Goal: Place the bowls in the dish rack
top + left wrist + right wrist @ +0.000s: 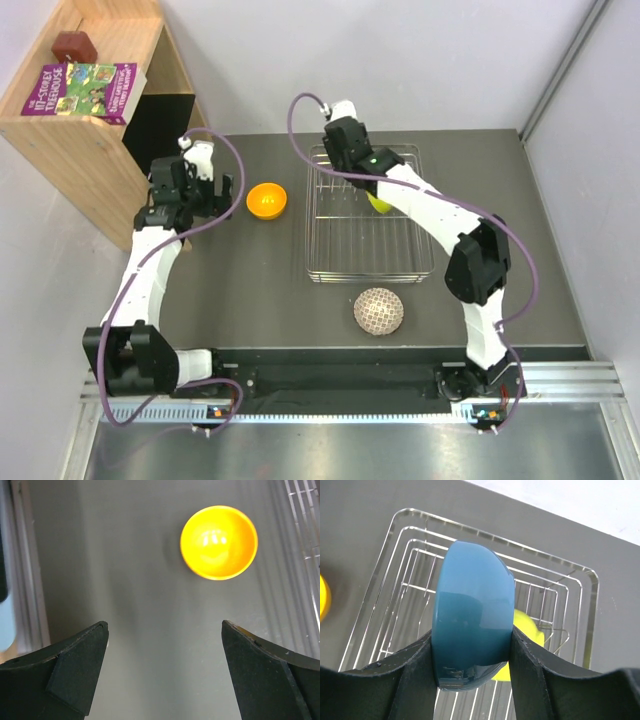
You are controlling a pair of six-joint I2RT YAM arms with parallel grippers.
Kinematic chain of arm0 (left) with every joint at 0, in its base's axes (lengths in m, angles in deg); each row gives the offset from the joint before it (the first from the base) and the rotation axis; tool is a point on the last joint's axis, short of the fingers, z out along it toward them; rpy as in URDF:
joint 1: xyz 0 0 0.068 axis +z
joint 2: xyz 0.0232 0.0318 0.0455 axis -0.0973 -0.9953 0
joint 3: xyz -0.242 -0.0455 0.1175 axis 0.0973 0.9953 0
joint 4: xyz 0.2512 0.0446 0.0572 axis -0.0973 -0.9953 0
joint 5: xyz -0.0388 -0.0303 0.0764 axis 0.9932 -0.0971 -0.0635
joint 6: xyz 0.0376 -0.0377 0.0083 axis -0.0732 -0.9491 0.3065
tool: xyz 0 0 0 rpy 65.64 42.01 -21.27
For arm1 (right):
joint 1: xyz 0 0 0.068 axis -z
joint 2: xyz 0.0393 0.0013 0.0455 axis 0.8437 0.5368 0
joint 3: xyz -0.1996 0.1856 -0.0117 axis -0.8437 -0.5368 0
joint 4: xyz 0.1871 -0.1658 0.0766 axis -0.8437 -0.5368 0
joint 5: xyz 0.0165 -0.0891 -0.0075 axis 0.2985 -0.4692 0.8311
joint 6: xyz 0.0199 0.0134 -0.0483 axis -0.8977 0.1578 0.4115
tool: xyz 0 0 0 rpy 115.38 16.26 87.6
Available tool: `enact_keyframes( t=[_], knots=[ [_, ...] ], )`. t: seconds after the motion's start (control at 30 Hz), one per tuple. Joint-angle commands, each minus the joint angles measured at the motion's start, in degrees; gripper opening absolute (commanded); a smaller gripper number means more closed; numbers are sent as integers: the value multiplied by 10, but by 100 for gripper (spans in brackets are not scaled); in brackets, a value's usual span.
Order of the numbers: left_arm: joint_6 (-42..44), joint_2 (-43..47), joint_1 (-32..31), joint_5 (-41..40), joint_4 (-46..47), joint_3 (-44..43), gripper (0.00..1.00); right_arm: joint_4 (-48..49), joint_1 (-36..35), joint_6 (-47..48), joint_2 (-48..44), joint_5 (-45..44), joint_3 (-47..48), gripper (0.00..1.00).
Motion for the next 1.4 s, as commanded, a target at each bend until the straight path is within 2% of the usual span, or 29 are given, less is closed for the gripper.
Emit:
enact_keyframes(
  t=[0.0,0.83,1.37],
  knots=[
    [4,36,16,2,6,13,99,34,-24,18,6,-53,17,0],
    [9,79,23,10,9,42,99,28,-81,-8,60,-70,21,0],
    [14,75,23,15,13,46,99,24,-83,-30,69,-87,18,0]
  ],
)
